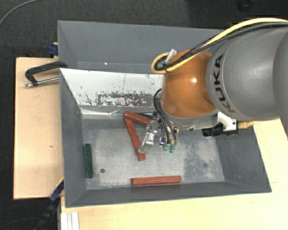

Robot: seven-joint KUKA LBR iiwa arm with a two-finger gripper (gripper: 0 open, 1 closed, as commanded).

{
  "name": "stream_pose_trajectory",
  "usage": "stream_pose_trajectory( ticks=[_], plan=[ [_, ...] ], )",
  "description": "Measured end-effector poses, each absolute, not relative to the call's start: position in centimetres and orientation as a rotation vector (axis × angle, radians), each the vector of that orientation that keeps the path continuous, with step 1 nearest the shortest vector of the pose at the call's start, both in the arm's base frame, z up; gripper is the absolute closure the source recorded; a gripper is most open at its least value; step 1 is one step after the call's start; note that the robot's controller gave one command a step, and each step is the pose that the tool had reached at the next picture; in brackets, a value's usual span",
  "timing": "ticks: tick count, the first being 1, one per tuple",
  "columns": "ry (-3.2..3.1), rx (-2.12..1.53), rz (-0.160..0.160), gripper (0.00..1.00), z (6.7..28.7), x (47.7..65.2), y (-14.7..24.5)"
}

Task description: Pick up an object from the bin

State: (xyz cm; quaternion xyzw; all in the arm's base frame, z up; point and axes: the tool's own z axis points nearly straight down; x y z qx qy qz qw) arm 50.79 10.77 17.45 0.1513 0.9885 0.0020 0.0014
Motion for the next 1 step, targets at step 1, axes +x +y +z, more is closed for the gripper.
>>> stream_pose_trajectory(
  ticks=[1],
  plan=[
    [3.102,0.481,0.004,0.00,17.38,50.84,10.52]
  ],
)
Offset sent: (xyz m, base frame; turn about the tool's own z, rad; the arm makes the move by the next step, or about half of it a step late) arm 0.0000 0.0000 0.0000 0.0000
